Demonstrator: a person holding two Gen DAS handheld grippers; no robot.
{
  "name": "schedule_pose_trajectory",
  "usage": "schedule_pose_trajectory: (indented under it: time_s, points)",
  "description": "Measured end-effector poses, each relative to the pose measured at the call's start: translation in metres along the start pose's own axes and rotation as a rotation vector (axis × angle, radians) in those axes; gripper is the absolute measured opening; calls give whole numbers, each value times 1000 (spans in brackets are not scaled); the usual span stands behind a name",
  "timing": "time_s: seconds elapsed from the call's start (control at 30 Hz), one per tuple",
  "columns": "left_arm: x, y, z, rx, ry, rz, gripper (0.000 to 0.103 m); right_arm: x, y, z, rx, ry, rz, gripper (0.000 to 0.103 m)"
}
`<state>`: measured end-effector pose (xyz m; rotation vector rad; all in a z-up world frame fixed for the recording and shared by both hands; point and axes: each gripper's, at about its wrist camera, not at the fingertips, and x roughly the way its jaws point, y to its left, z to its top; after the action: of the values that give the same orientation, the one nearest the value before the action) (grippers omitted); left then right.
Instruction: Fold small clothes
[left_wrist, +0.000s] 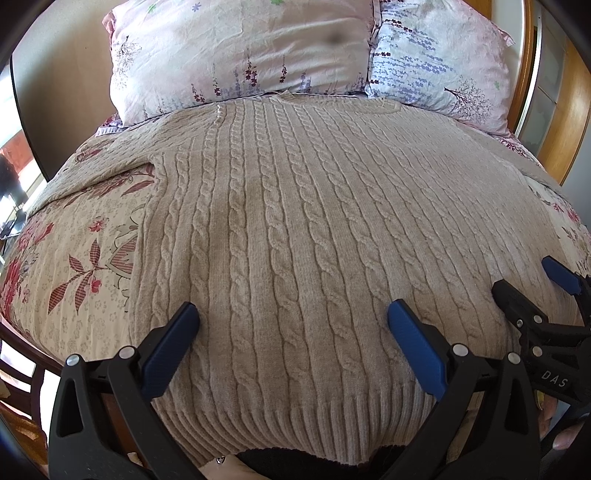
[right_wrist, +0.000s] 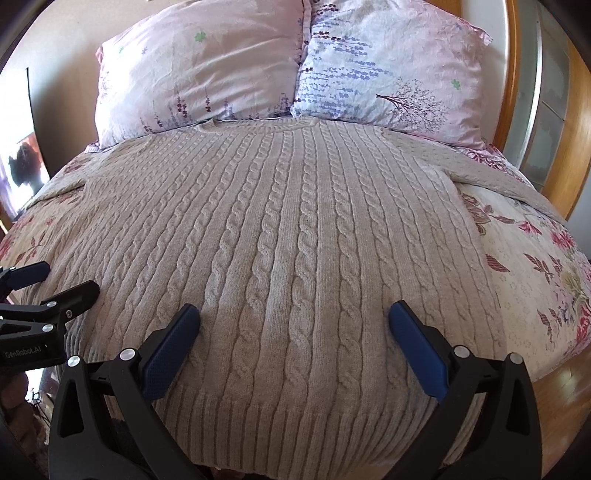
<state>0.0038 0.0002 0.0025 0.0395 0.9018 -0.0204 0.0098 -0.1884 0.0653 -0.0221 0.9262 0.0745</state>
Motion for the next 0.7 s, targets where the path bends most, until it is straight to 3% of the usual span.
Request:
schedule_pose_trajectory:
  time_s: [0.13, 0.23, 0.43, 0.5, 0.57, 0.7]
  points:
    - [5, -3, 10, 28, 7, -1, 101, 0, -5, 3, -24, 0, 48, 102]
    - [11, -2, 21, 29, 13, -14, 101, -1, -24, 14, 37, -11, 112, 102]
    - [27, 0, 53, 25, 25, -24, 101, 3, -129, 64, 318, -43, 58, 102]
    - [33, 1, 65, 16, 37, -34, 101, 10, -174, 78, 432, -43, 19, 95]
    - [39, 5, 75, -3, 48, -68, 101, 22, -219, 89, 548, -30, -19, 79]
    - [48, 13, 91, -61, 48, -141, 101, 47, -292, 95, 768, 12, -70, 62]
